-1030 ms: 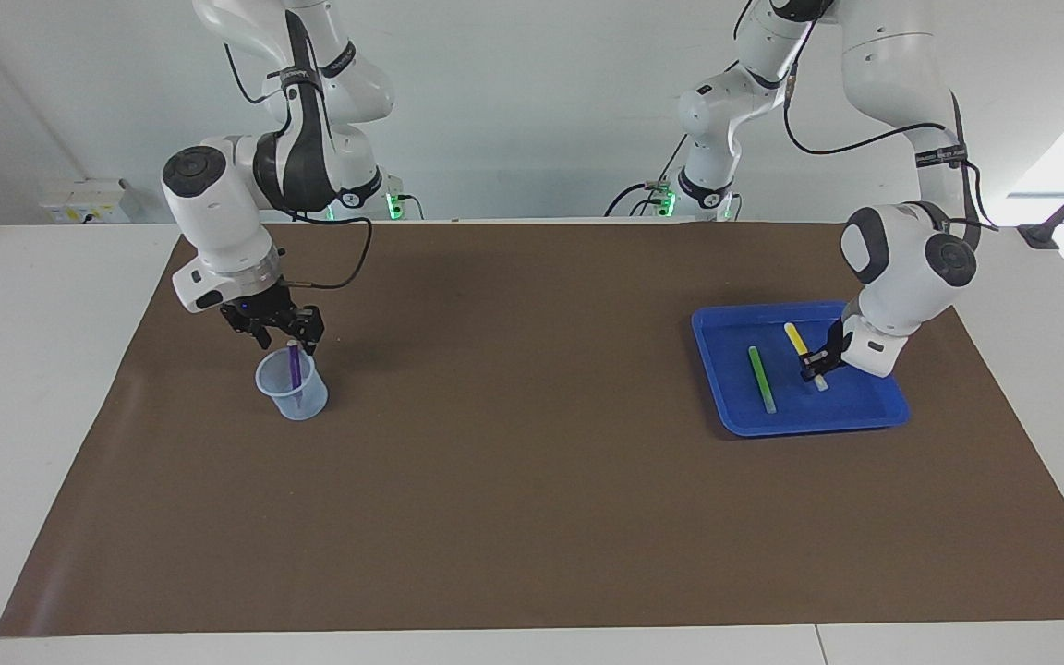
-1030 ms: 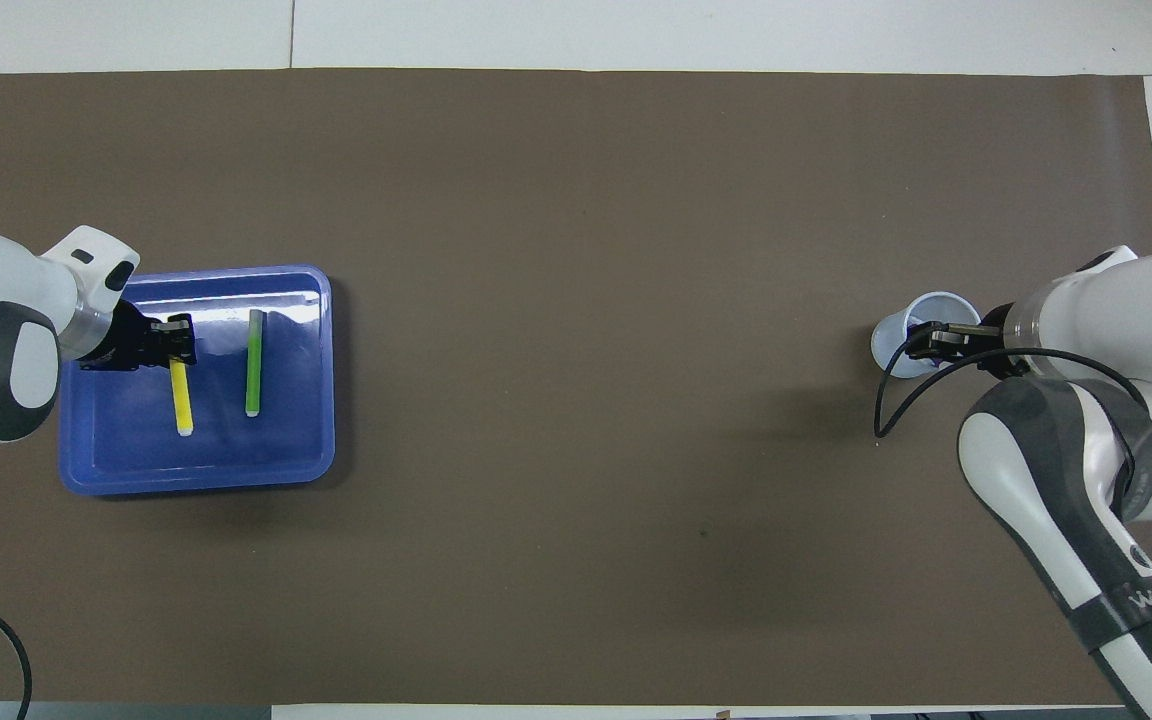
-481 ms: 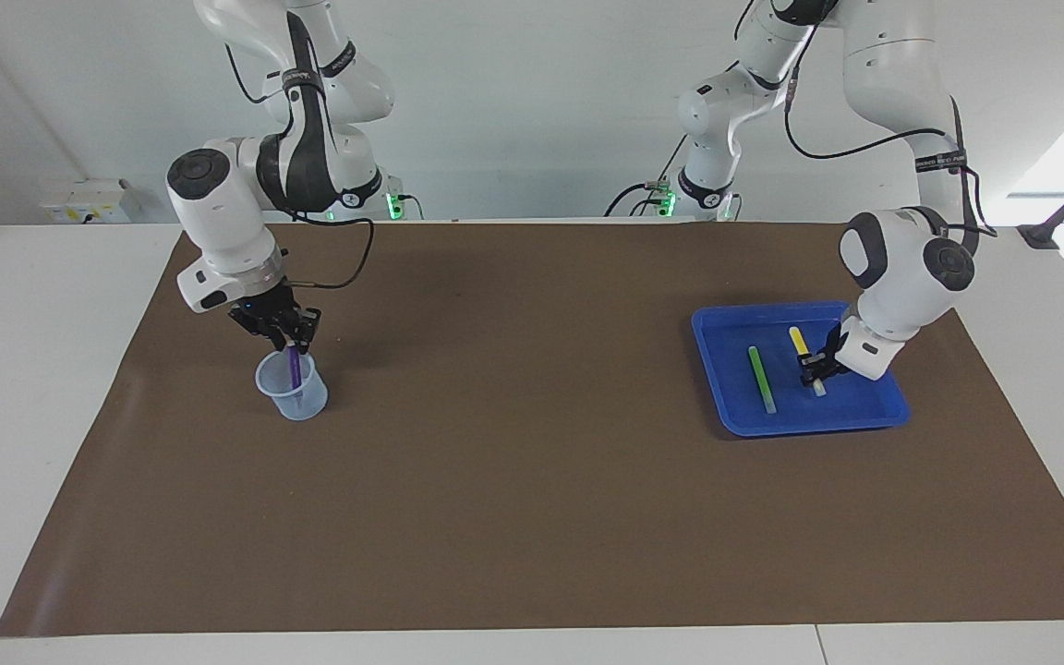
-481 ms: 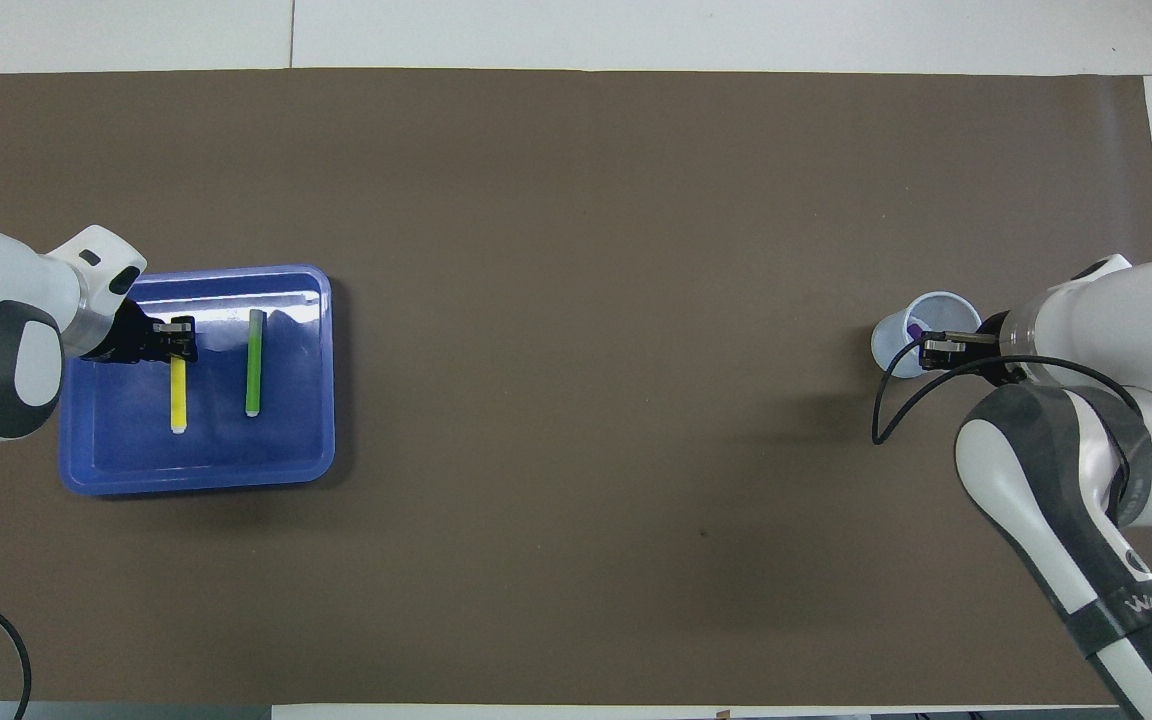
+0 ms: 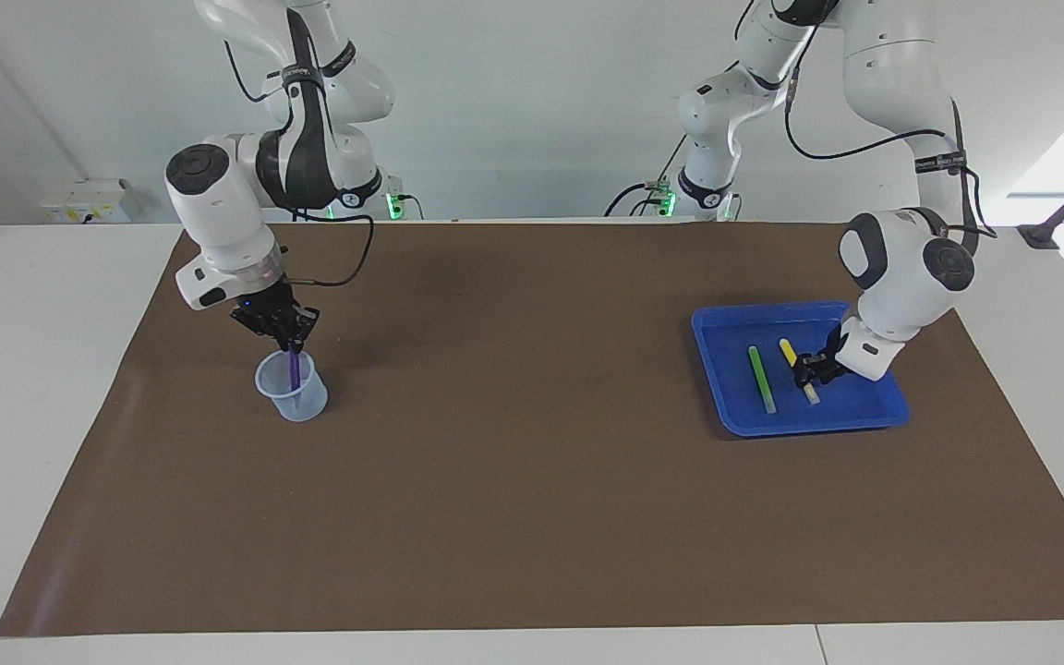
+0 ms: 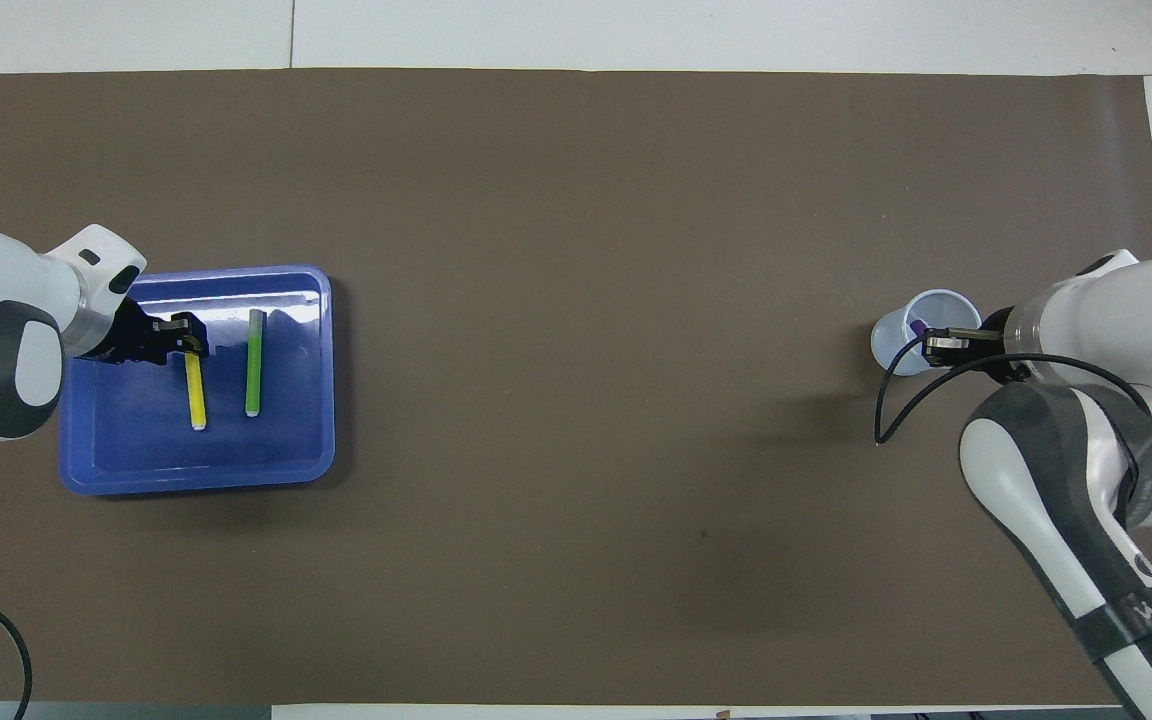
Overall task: Right arm passes pens to left for tray arrangement
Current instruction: 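Grasp the purple pen in the cup with the right gripper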
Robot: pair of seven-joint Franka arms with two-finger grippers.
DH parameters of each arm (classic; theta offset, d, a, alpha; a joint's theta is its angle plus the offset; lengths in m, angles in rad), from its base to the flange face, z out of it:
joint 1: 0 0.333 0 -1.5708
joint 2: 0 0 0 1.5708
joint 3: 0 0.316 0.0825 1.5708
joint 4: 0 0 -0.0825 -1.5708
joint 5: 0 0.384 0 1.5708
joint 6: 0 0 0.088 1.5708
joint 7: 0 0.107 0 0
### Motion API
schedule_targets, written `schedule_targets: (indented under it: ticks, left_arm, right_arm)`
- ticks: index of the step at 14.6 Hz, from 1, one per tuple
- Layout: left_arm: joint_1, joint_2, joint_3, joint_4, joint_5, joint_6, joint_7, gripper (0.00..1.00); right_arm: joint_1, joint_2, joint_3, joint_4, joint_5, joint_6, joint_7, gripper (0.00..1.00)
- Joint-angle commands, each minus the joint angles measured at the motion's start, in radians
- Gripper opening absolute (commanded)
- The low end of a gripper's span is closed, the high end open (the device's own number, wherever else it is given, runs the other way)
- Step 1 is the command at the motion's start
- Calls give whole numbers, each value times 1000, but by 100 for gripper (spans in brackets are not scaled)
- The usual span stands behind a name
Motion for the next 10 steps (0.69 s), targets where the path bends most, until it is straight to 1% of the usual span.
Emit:
schedule_targets:
  ticks: [1,4,6,7,8,10]
  left_arm:
    - [2,10,4,6,16,13,7,100]
    - [5,10,4,6,16,9,7,100]
    - [5,7,2,18,13,-13,4,100]
    - [8,-3,2,26,10,-37,4,100]
    - [10,-7,-1,56,6,-90,3,100]
    - [8,-12,-2,141,-22,-215,-5,100]
  right_arm:
    - [-3,-18,10,86,-8,-104,-5,0]
    - [-1,-27,22,212,17,-261,15,0]
    - [-1,-44,39,269,79,-344,16,0]
    - [-1,-52,49,284,133,-363,16,0]
    - [-1,-56,56,291,198,-366,27,0]
    - [1,-55,66,303,350,-362,74,0]
